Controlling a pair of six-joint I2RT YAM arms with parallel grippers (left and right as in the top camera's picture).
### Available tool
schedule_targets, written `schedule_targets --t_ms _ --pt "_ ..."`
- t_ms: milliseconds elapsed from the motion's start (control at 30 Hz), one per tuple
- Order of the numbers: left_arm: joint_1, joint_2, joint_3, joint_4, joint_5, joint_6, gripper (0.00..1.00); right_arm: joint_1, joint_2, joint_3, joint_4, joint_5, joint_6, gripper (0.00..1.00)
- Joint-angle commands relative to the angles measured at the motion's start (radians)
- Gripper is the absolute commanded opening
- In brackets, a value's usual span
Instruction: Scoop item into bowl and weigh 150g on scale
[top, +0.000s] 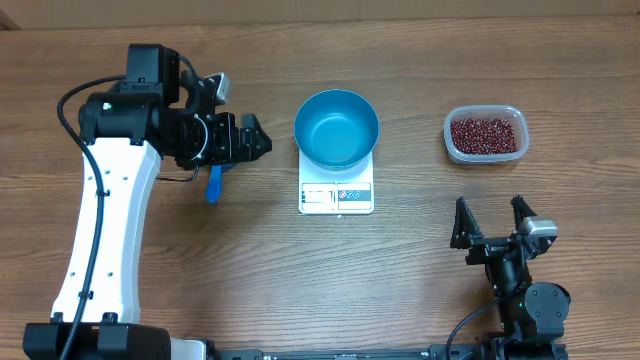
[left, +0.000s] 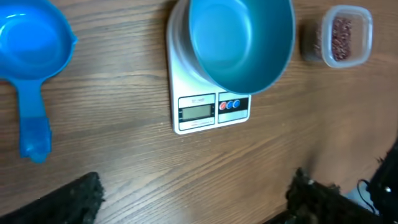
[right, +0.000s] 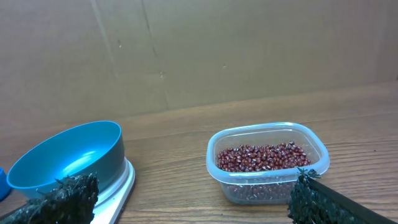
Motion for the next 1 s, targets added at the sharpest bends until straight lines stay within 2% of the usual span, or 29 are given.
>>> schedule_targets --t_ms 0,967 --pt "-0.016 0.006 -0.006 0.006 -0.048 -0.027 0.99 0.002 -0.008 -0.011 0.005 0.001 0.003 1.0" --pt "-0.018 0.007 -0.017 0.064 -0.053 -0.027 0.99 0.002 -0.008 -0.011 0.005 0.001 0.003 1.0"
